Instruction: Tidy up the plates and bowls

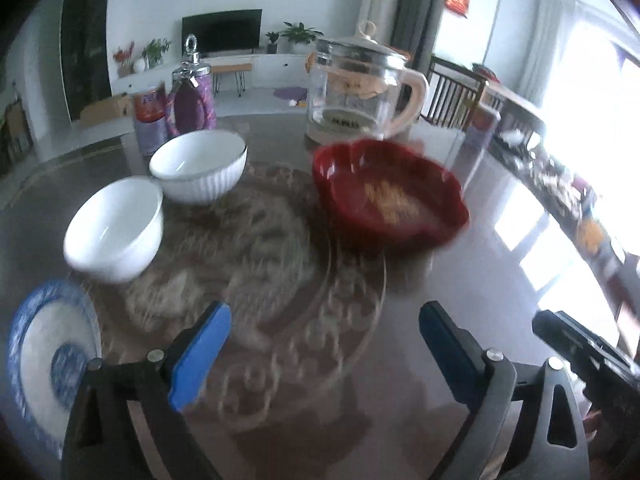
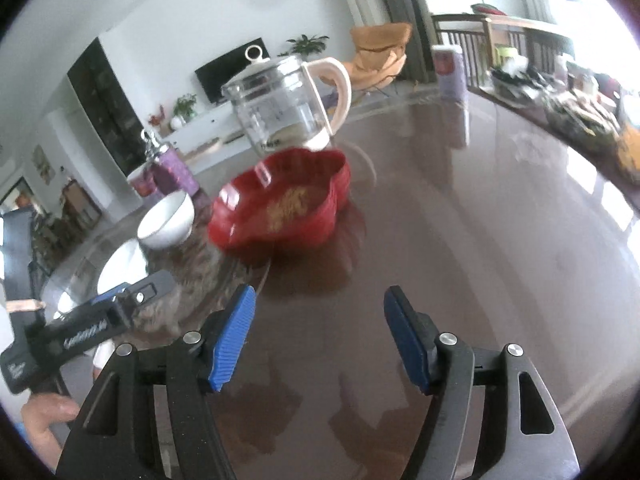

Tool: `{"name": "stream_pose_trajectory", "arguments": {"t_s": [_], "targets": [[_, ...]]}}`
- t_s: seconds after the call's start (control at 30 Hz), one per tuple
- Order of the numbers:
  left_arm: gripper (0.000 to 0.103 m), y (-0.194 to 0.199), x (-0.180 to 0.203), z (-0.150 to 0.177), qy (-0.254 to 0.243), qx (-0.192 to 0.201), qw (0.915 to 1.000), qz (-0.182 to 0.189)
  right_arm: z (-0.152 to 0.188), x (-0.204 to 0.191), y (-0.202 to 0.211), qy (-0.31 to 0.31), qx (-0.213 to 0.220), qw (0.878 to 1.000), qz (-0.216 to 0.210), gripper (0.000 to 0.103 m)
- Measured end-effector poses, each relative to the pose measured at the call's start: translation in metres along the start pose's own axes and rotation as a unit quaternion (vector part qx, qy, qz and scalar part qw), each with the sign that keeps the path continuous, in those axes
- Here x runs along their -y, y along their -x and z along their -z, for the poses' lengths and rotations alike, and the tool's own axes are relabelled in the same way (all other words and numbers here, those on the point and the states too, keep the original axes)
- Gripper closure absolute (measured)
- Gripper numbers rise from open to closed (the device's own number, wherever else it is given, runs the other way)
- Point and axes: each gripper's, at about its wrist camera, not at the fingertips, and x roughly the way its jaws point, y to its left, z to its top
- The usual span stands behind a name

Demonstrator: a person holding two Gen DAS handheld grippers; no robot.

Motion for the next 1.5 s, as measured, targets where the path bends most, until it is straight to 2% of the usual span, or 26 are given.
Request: {"name": "stream_pose_trajectory", "arguments": {"t_s": [0.2, 0.37, 0.83, 1.5], "targets": [[0.008, 0.010, 0.000, 0.052, -0.001, -0.035, 0.9993, -0.013, 0.053, -0.002, 0.015, 0.013, 0.007, 0.999, 0.041, 0.033], [0.008, 0.006, -0.005, 0.072, 0.003, -0.054, 0.9981, -0.031, 0.074, -0.007, 0.014, 0.045, -0.003, 0.998, 0.044, 0.033], [0.008, 0.008, -0.015, 0.086, 0.020, -0.064, 0.9970, -0.040, 0.081, -0.016, 0.017, 0.064, 0.008, 0.998, 0.023, 0.033], [0.008, 0.013, -0.016, 0.088, 0.028, -0.071, 0.9965, -0.033, 0.084, -0.026, 0.020, 0.090, 0.016, 0.996, 0.016, 0.033]]}}
